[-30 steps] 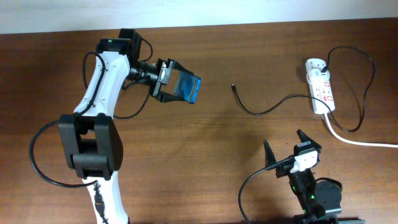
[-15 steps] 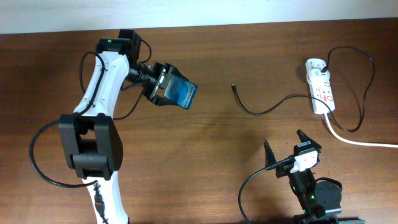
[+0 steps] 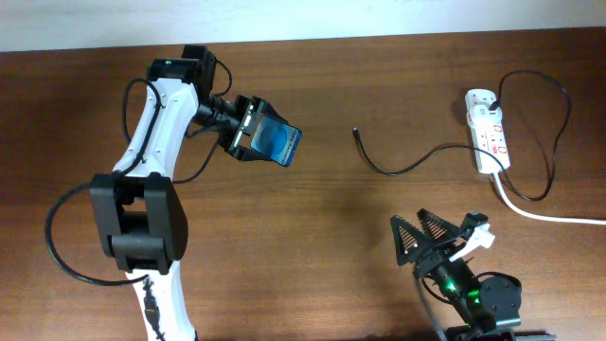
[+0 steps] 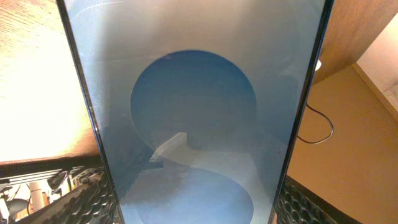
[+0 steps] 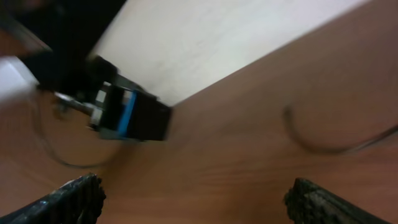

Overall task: Plug charger to phone and switch on socket
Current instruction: 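Move the right gripper to the phone and grasp its edge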

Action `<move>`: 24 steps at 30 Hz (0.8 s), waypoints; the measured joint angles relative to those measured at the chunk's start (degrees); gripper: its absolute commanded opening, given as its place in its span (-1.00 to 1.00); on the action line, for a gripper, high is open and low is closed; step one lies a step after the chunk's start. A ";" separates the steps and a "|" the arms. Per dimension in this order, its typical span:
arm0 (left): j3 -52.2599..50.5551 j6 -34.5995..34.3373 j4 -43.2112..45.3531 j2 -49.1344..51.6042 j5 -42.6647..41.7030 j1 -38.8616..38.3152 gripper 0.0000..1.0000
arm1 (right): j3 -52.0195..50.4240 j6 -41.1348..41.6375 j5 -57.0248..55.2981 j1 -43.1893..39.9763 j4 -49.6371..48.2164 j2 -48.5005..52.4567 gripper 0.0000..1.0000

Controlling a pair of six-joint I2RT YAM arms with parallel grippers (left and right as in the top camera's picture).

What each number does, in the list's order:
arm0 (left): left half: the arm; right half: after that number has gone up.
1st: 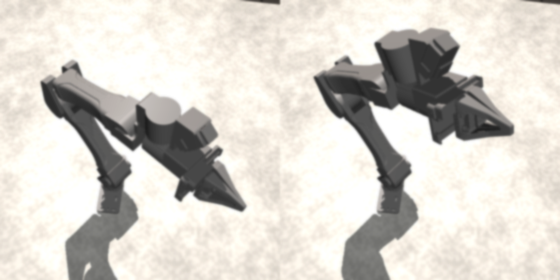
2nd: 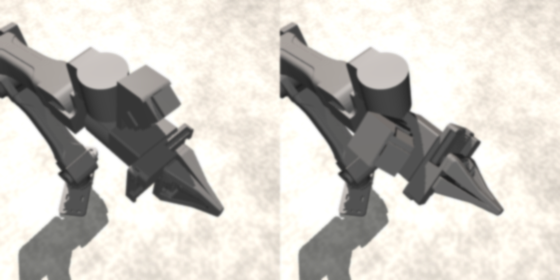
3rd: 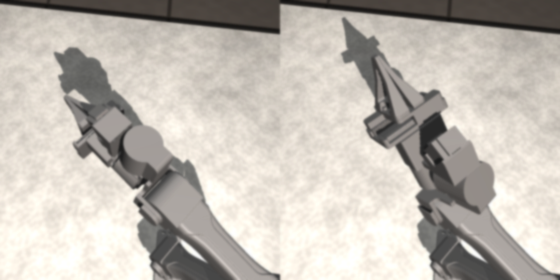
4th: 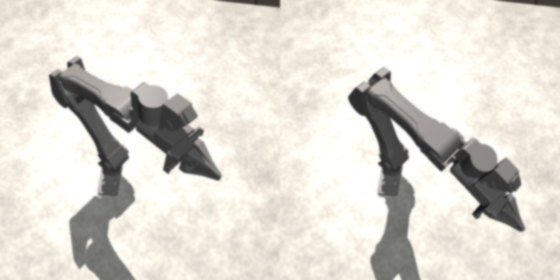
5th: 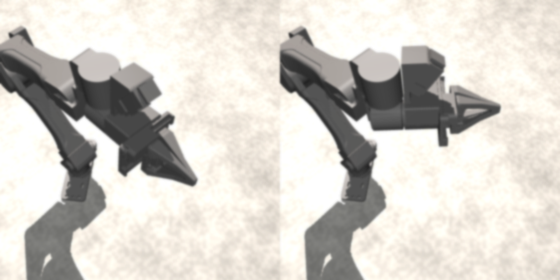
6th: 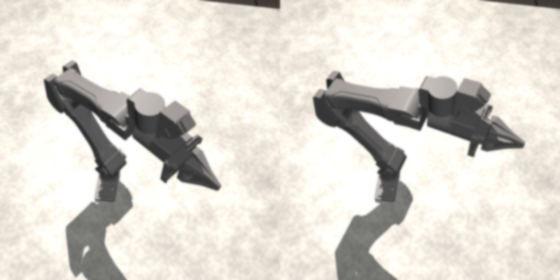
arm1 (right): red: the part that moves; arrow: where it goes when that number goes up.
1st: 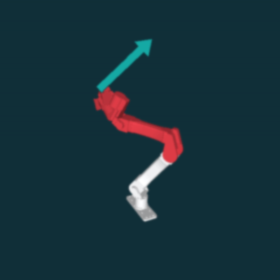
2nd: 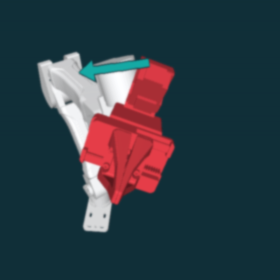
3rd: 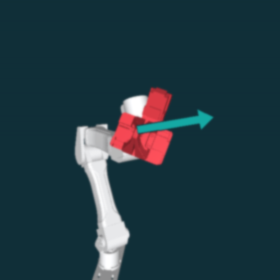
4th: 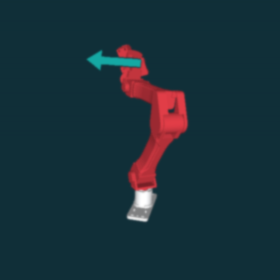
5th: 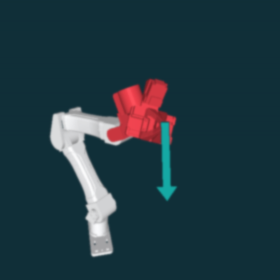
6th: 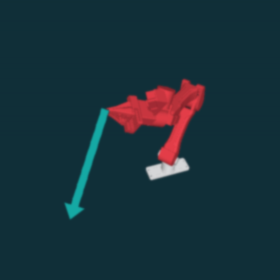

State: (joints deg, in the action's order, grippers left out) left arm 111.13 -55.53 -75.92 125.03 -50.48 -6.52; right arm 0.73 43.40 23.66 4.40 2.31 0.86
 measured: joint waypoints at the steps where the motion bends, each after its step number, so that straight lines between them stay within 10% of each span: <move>1: 0.00 0.00 0.02 0.00 0.02 0.00 -1.00 | 0.00 5.18 1.99 0.00 -0.02 0.00 0.97; 6: 0.04 -4.83 2.49 0.00 12.20 -3.06 -1.00 | 2.36 4.76 6.58 0.00 2.75 5.68 0.97; 12: 0.20 -14.25 13.05 -0.11 19.21 -10.99 -1.00 | 35.58 -16.33 8.76 -0.09 11.87 50.42 0.98; 24: 0.20 -19.56 15.87 -0.11 10.05 -10.82 -1.00 | 40.59 -13.51 9.16 11.41 -22.12 85.99 0.87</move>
State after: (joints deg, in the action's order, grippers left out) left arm 111.33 -75.09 -60.05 124.92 -40.42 -17.34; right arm 41.32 29.89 32.82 15.81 -19.81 86.85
